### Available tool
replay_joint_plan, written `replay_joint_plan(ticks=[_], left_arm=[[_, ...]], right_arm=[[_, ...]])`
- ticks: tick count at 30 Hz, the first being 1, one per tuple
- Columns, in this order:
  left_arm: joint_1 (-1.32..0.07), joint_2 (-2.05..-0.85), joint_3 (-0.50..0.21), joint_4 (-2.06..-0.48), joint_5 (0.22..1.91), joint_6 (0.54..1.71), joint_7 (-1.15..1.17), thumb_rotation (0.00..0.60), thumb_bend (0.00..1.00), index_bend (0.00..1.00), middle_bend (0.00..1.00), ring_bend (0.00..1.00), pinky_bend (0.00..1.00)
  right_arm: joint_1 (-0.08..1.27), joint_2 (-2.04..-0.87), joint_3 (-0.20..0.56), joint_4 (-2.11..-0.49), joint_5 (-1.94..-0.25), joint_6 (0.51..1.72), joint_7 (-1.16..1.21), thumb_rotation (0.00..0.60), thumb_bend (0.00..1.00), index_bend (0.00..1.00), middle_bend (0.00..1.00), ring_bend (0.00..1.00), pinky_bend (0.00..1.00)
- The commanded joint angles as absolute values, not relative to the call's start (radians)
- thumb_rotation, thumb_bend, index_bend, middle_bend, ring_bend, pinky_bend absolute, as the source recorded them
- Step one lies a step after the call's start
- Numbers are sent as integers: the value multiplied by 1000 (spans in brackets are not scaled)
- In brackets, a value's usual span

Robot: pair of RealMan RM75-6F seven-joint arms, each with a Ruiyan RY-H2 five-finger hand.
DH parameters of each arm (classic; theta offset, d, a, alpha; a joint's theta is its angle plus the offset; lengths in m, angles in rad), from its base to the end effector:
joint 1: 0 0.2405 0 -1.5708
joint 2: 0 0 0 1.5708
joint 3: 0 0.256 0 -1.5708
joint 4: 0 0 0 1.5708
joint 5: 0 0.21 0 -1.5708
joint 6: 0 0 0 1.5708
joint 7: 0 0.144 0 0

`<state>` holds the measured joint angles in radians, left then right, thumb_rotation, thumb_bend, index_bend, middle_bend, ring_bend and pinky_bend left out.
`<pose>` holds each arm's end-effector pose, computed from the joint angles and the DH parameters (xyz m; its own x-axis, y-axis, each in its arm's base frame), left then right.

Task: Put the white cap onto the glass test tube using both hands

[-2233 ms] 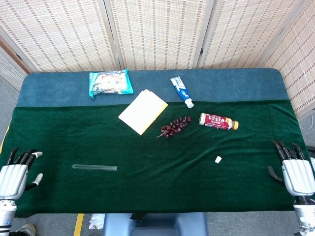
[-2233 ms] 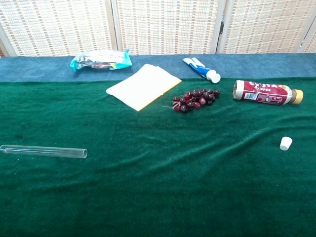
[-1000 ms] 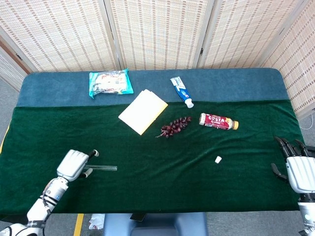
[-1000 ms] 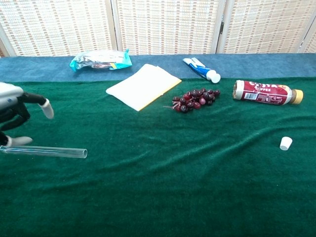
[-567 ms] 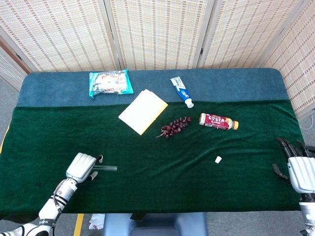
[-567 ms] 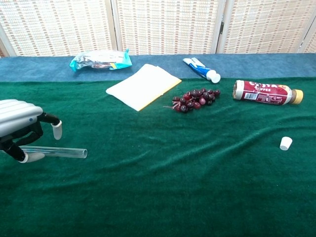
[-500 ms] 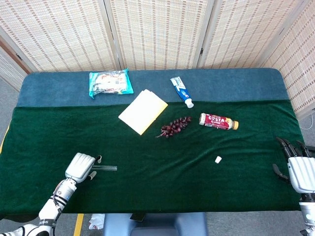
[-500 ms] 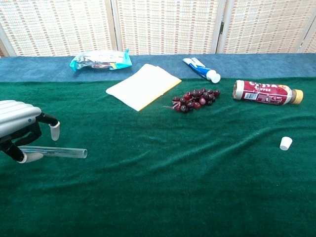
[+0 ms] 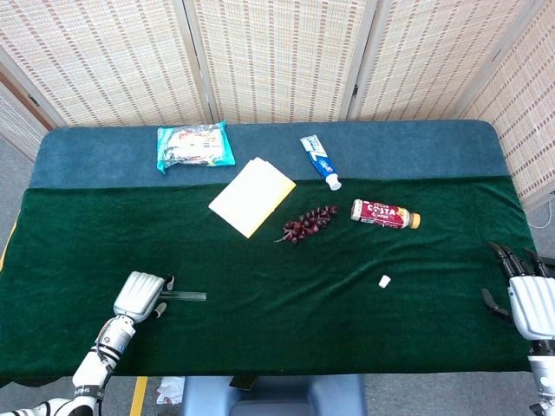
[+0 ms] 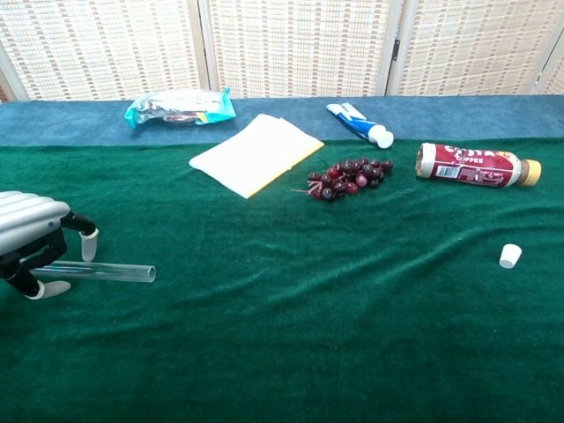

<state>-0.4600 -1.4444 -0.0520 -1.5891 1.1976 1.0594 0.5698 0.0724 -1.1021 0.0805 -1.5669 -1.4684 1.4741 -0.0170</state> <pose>-0.2364 0.2638 0.0053 0.6282 0.2927 0.7209 0.7767 -0.2903 -0.5589 -0.3254 -0.1841 0.1743 0.4614 0.0160 0.8870 -0.8868 0.0379 0.4606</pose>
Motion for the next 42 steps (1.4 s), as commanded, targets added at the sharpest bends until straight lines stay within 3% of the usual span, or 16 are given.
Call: replay_joint_plan(ticks=[1,21,36,42], left_arm=[[-463,-1444,-52,-1588,1188,1059,569,600,333,471,914,892,835],[-475,-1453,-45,-1569,1156,1070,556,600,398,523,916,893,835],[-468,-1436,-46,-1554,1241,1105,421,600,431,634,949,919,861],[-464,-1390,-53,-1598,1299,1112,291,600,445,640,952,920,862]], right_arm=[[73,-1103,81,-1566,-1467,1473,-15,600,395,107,201,301,121],[76,-1106,84,-1558,-1455,1462,-5,600,395,107,201,304,121],[78,-1086,76,-1590,-1472,1461,-33,600,395,123,248,345,125],[114,-1057,65,-1643,-1491,1402,-108,600,395,151,407,554,437]])
